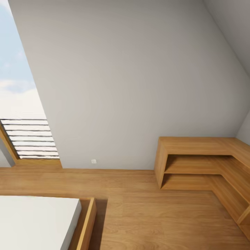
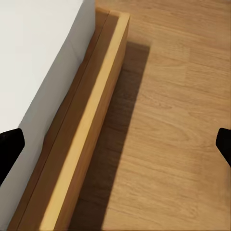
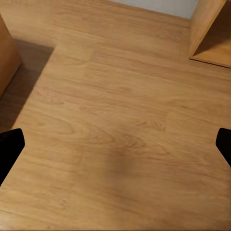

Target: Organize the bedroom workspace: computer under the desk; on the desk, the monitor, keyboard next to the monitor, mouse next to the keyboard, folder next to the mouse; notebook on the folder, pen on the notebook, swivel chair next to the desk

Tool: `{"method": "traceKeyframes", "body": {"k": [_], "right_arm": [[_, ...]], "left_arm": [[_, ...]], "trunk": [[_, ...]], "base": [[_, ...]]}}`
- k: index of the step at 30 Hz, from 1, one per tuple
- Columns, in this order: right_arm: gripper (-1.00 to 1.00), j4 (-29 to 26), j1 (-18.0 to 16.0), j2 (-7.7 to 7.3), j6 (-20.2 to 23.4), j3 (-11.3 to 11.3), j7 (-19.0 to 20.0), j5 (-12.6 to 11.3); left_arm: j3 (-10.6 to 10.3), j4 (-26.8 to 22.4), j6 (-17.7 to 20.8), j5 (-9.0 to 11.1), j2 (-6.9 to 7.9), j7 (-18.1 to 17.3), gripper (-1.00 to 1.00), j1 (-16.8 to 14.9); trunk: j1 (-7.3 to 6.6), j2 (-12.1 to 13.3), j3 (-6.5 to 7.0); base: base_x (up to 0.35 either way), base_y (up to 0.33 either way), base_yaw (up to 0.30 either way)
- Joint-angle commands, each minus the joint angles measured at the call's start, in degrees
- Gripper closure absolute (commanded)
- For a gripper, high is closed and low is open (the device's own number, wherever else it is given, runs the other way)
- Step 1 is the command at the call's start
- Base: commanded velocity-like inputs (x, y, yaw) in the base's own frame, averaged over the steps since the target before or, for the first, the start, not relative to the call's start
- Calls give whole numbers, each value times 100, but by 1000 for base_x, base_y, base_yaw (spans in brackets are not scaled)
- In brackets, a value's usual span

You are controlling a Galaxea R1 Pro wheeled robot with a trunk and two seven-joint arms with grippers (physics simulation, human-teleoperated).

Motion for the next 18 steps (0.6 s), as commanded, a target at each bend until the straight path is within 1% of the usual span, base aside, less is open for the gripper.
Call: {"method": "traceKeyframes", "body": {"k": [1, 18], "right_arm": [[-100, 0, -4, 1, -3, 49, -57, 6], [-100, 3, -4, 1, -3, 47, -57, 6]], "left_arm": [[-49, -5, -15, 13, 5, 48, -100, -5], [-49, -5, -15, 13, 5, 48, -100, -5]], "trunk": [[6, -12, -13], [6, -12, -13]], "base": [[279, 0, 0], [279, 0, 0]]}}
